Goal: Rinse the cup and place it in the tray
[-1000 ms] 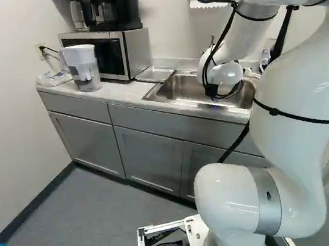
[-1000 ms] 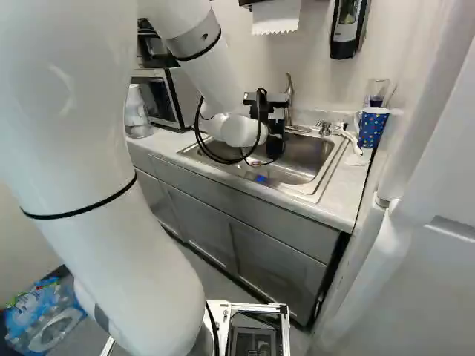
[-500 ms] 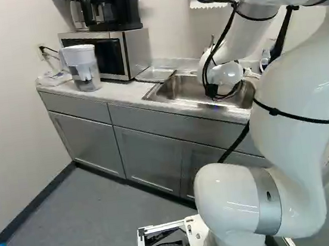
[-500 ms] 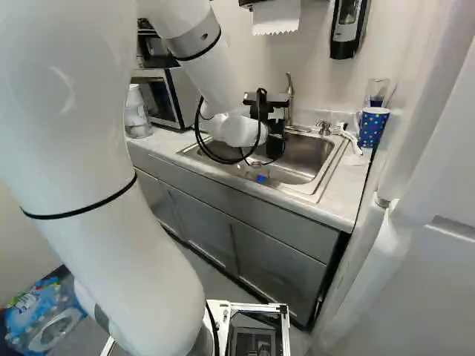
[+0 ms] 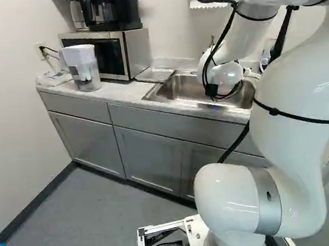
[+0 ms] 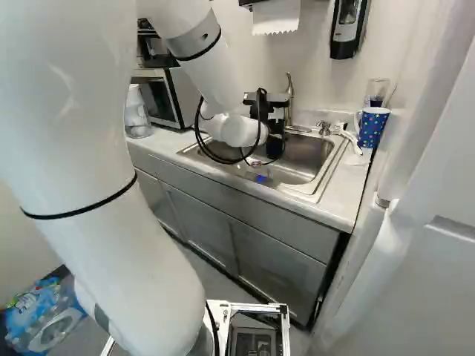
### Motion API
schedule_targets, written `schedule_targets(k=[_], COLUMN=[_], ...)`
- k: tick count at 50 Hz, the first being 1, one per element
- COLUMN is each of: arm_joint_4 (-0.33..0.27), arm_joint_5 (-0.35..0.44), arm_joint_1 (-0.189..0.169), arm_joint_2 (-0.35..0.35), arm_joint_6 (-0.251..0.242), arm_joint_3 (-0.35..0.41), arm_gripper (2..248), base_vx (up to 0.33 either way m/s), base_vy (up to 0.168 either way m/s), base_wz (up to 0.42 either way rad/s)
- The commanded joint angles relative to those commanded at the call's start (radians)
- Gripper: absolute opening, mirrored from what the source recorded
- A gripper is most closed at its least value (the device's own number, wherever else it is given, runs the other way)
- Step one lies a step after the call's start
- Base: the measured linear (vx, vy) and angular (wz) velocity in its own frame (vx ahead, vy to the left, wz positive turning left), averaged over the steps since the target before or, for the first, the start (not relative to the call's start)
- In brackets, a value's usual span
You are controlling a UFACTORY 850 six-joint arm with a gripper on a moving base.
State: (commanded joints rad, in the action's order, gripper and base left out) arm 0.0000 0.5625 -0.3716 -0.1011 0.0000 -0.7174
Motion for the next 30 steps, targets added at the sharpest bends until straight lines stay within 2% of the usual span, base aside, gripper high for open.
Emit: schedule_targets(k=[13, 30], arm_joint_4=[0.000, 0.000], arm_joint_5=[0.000, 0.000], arm_joint_1=[0.003, 0.030], arm_joint_2=[0.002, 0.018], arm_joint_6=[0.000, 0.000], arm_joint_3=[0.002, 0.019], arm_gripper=[126, 126], base_vx=[0.000, 0.000], base_vy=[0.000, 0.000], base_wz=[0.000, 0.000])
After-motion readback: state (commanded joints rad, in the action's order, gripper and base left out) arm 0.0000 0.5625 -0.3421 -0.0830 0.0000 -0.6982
